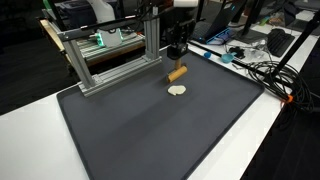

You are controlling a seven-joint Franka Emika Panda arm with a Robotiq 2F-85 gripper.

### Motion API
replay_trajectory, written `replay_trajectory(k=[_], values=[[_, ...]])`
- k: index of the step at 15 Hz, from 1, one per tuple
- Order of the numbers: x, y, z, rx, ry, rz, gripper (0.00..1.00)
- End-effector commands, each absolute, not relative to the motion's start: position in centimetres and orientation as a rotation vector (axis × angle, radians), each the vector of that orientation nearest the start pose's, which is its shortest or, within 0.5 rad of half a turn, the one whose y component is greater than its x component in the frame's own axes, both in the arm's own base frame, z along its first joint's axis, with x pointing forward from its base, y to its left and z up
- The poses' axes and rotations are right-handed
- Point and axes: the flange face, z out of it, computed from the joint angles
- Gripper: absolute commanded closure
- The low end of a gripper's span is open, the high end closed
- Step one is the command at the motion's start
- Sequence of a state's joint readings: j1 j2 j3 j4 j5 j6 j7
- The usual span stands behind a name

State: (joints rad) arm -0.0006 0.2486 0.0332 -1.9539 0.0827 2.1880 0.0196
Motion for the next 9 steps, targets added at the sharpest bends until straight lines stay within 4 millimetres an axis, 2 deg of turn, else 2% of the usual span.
replay_trajectory(k=[1, 5, 7, 9], values=[[61.9, 0.6, 34.5, -3.059, 0.365, 0.011, 0.78], [63.1, -1.6, 34.8, -3.039, 0.677, -0.052, 0.78], [63.4, -1.6, 34.7, -3.049, 0.747, -0.062, 0.78], [63.6, -0.7, 34.7, -3.07, 0.786, -0.081, 0.78]])
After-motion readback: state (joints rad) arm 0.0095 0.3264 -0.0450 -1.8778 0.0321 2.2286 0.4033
